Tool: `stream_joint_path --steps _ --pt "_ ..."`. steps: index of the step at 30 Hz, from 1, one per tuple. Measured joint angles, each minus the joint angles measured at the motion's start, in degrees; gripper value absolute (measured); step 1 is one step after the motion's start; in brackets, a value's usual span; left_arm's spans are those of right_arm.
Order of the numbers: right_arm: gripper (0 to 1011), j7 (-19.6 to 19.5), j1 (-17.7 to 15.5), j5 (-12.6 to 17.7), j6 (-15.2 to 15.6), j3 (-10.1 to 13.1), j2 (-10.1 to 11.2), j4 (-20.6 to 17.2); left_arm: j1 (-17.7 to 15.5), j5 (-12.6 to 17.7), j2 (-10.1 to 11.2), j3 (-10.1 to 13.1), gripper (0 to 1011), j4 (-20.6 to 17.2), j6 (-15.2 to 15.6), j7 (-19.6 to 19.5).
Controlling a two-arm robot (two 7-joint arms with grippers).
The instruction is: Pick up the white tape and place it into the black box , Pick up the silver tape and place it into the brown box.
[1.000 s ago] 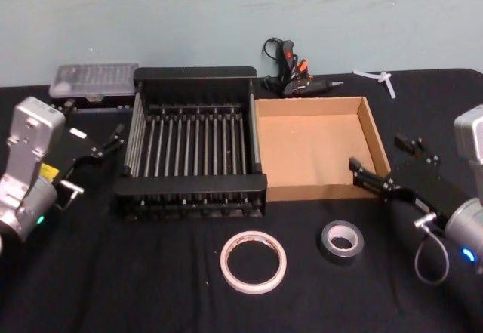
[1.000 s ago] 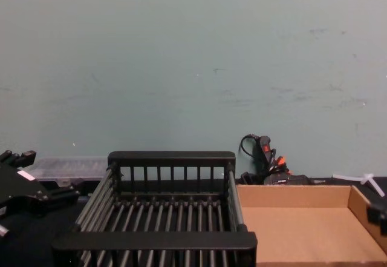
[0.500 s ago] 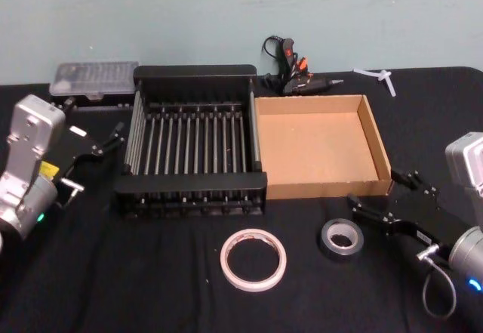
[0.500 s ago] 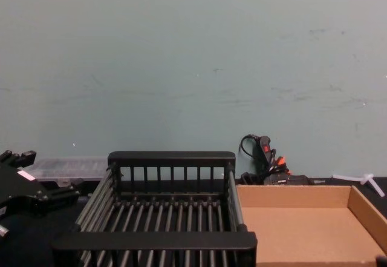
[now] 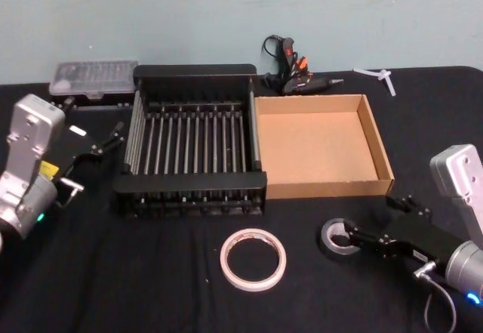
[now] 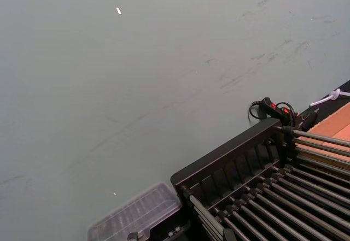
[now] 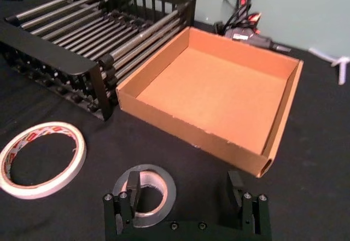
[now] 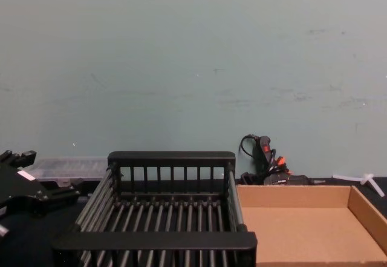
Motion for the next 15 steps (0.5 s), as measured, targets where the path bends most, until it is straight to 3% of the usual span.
stream_joint_path --steps 15 --pt "1002 2.0 1.6 -0.3 4.6 0.2 -2.2 1.8 0.0 0.0 0.0 0.0 1001 0.0 0.0 0.0"
